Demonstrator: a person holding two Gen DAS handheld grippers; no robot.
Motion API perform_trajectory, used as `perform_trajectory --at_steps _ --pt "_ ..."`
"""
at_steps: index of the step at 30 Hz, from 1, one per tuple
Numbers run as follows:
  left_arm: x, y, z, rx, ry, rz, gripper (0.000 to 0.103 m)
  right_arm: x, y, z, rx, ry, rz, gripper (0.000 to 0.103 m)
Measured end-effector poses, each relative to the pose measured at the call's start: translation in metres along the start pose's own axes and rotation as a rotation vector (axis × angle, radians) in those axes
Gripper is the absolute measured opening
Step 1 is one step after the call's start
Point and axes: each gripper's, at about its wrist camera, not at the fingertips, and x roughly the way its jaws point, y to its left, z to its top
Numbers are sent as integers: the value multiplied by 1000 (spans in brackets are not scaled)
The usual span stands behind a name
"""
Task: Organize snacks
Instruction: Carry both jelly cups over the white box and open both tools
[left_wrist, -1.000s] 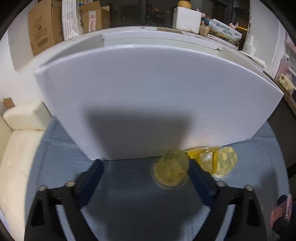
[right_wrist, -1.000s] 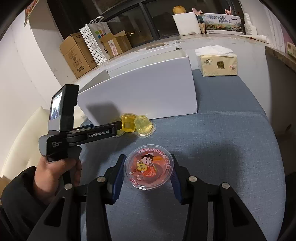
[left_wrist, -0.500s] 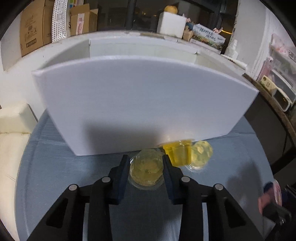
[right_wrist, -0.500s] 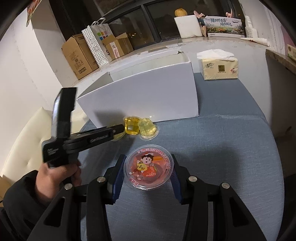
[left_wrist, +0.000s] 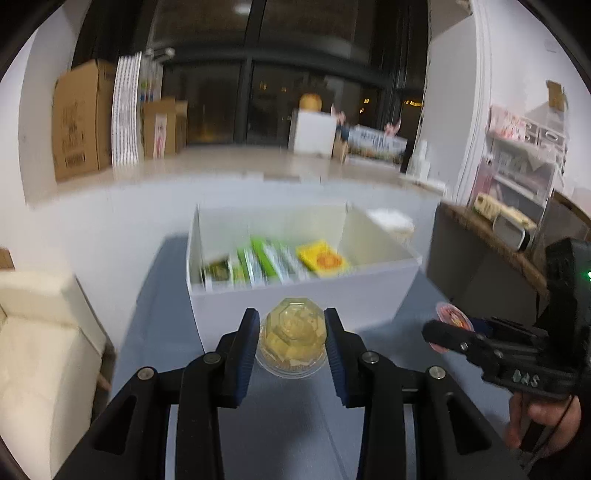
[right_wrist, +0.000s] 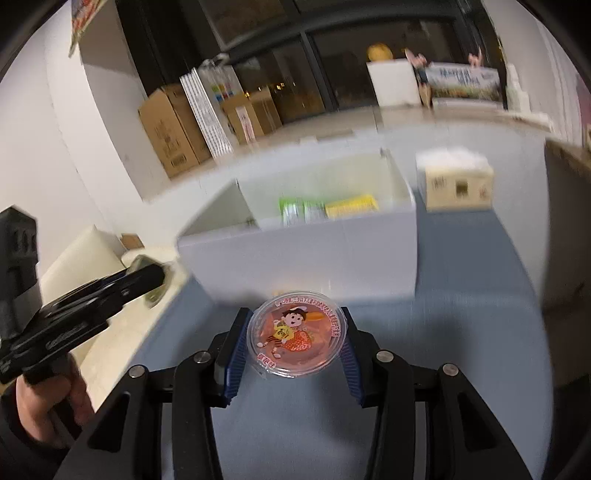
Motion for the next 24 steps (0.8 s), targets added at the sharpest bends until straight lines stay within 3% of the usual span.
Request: perform_trajectory --at_steps 3,9,15,16,17,18,19,24 --pt "7 9 32 4 -54 19 39 4 -1 34 -14 -43 -11 49" --pt "57 20 73 0 -30 17 39 35 -8 87 -48 -35 -40 49" --pt "105 26 73 18 40 60 40 70 -20 104 -71 13 -105 50" --pt "111 26 71 23 59 74 51 77 -23 105 -68 35 -110 60" --pt "118 28 70 30 90 99 61 84 -25 105 -63 63 -130 88" --pt "120 29 68 27 92 110 87 84 -27 105 -58 67 -147 98" --pt "118 32 65 18 79 115 103 81 -28 103 -58 47 -143 100" --pt "105 39 59 -7 74 92 103 54 -30 99 -33 -25 -115 102"
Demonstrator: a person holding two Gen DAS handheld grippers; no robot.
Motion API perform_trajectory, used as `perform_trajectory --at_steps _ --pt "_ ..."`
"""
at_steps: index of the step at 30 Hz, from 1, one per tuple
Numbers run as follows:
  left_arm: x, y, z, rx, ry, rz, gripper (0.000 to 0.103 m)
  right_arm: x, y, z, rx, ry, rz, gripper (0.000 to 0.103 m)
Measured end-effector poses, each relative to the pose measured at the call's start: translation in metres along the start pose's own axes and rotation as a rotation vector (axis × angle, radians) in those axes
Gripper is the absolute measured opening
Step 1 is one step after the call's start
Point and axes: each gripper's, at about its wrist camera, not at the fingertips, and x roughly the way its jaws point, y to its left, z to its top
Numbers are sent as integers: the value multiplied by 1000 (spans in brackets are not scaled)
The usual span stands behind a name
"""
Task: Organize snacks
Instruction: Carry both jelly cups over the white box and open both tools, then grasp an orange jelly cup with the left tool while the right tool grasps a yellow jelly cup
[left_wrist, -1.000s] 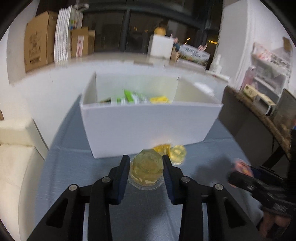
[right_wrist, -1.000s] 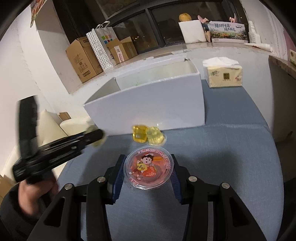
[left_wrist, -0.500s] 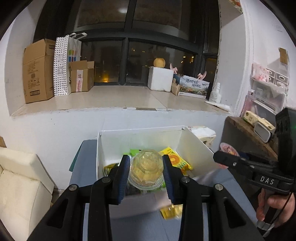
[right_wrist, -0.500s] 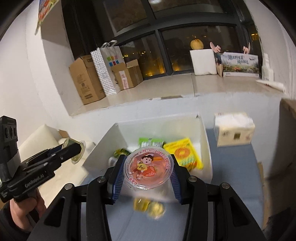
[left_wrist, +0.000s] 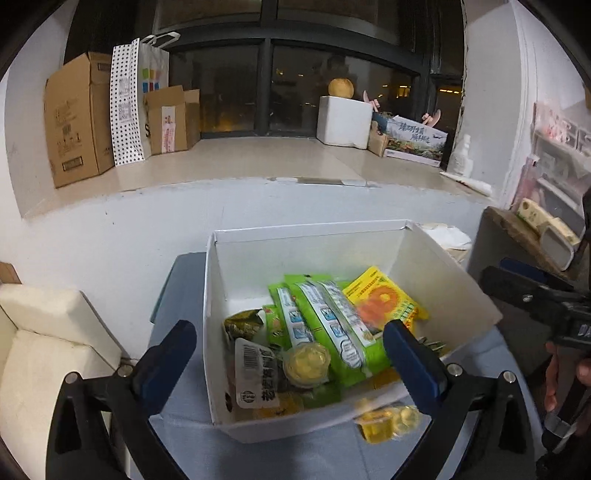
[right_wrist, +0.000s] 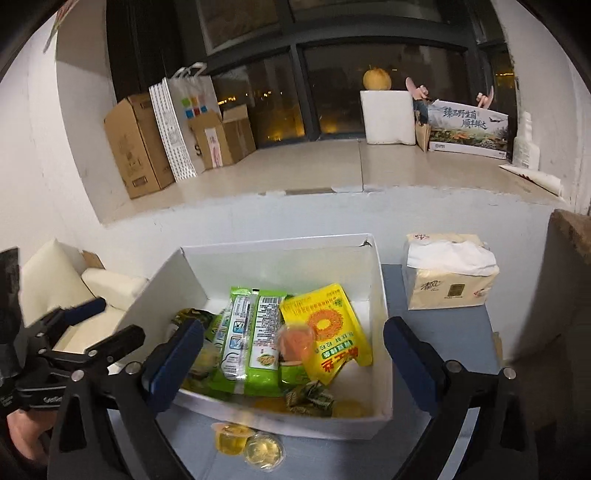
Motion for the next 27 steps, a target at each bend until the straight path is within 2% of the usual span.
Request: perform_trajectory --at_steps 2,5,7,10,13,16,20,27 --pt "-8 1 -2 -5 -2 -4 103 -15 1 -5 8 -16 18 103" --pt "-25 -1 -7 -5 -17 -11 103 -38 9 -17 -38 -28 -14 103" --pt "-39 -3 -15 -10 -25 -31 103 -50 10 -27 -28 -35 19 103" --pt "-61 -9 -28 -6 -33 -42 103 -68 16 -54 -16 -23 42 103" --pt "-86 -17 -48 3 -53 -61 103 -77 24 -82 -31 -9 22 103" --pt "-103 -27 -71 0 -50 -95 103 -66 27 -112 -27 55 22 103" --pt "-116 -37 -100 20 -38 -99 103 -36 27 -139 -40 141 5 103" --pt "-117 -31 -130 -12 12 -97 103 20 14 -132 -51 231 25 103"
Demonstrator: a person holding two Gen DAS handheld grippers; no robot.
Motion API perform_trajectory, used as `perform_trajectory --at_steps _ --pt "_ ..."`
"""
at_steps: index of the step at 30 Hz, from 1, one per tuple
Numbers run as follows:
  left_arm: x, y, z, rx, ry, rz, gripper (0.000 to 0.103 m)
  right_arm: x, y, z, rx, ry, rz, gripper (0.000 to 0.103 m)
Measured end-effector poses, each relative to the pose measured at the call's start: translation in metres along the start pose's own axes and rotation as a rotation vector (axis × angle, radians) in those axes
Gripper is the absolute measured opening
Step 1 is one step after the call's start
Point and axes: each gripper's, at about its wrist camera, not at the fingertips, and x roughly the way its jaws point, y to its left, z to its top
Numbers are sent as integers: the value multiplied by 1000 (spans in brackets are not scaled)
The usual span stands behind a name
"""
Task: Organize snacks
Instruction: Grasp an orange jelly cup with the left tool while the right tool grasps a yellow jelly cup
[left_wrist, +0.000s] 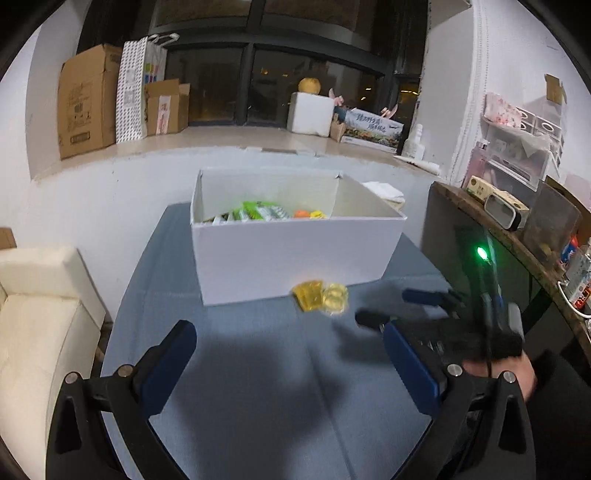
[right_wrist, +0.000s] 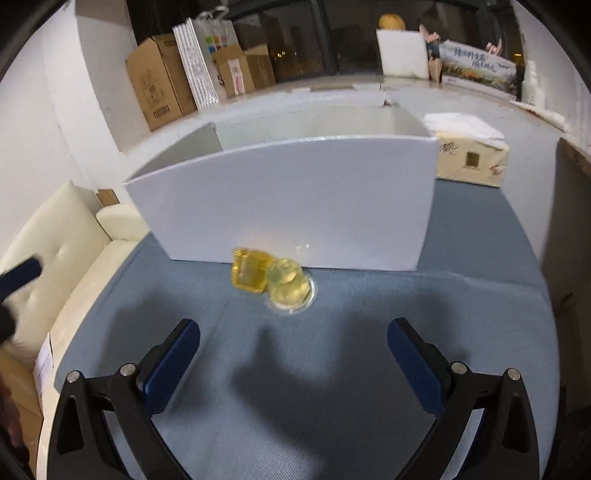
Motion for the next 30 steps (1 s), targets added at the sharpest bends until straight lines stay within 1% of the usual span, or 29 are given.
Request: perform_trajectory --at_steps 3,4,6,7,8,12,13,14,15,16,19,22,26,30 --pt "4 6 -5 -26 17 4 103 14 -1 11 -5 15 -16 102" --pt "4 7 -6 -29 19 4 103 17 -1 13 -7 17 -11 99" --pt "6 8 -8 -32 25 8 103 29 -1 19 -23 44 -16 89" --pt "7 8 -8 -31 26 8 103 36 -1 21 -34 70 -12 77" --pt "7 8 -8 -31 25 8 103 42 -2 23 -43 95 0 70" --pt "10 9 -8 -32 29 7 103 56 1 23 -95 127 33 67" --pt "11 8 -7 -31 32 7 103 57 1 23 -97 126 44 63" --pt "14 8 -6 -31 35 9 103 57 3 23 -112 117 46 50" --pt "15 8 -7 -32 38 9 103 57 5 23 -120 116 50 42" --pt "18 7 -7 -30 44 7 103 57 6 23 -129 111 51 39" --pt "27 5 -8 -25 62 12 103 51 11 20 -151 118 87 39" --pt "41 4 -8 -28 89 13 103 35 13 16 -160 90 92 39" --pt "71 1 -5 -48 140 26 103 -2 12 4 -146 46 86 39" --pt "104 -5 -1 -79 172 25 103 -41 -7 -13 -82 4 107 39"
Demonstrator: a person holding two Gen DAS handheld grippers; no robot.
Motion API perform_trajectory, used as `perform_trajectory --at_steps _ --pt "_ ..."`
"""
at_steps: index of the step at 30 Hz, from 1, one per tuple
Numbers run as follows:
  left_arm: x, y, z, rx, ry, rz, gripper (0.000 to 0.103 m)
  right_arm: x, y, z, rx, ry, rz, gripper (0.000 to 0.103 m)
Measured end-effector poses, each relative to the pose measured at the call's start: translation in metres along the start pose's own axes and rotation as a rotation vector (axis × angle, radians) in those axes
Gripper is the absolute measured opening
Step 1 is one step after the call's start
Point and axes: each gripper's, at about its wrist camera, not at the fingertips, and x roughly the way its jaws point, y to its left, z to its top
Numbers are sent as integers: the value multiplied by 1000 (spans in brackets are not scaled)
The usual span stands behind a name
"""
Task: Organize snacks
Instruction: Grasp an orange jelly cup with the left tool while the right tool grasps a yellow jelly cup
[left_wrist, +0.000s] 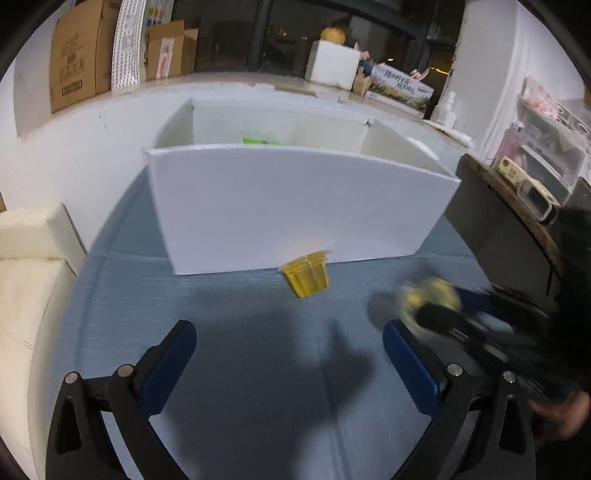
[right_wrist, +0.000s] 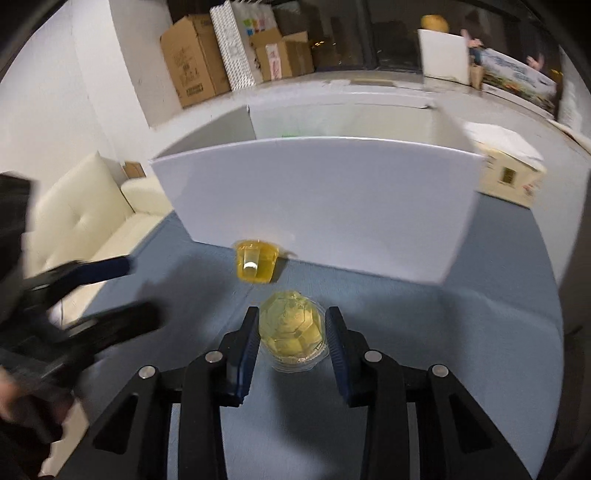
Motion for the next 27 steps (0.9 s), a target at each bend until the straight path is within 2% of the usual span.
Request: perform_trajectory --at_steps 2,9,11,13,14,21,27 --pt "13 -5 4 -5 7 0 103 -19 -2 -10 28 -24 3 39" --pt "59 -14 25 12 24 81 102 -66 -10 -36 94 -82 -6 39" --pt "68 -15 30 12 30 91 89 -75 -15 -44 121 -94 -8 39" --pt "76 -16 31 17 60 108 58 -79 -21 -51 145 -101 -8 39" --pt "78 -15 30 5 69 96 49 -80 -22 -52 156 -104 -9 39" --pt "62 -13 17 17 41 45 47 -82 -27 -55 182 -119 1 39" --pt "-2 -17 2 63 -62 -19 47 -77 -18 -49 174 -132 25 39"
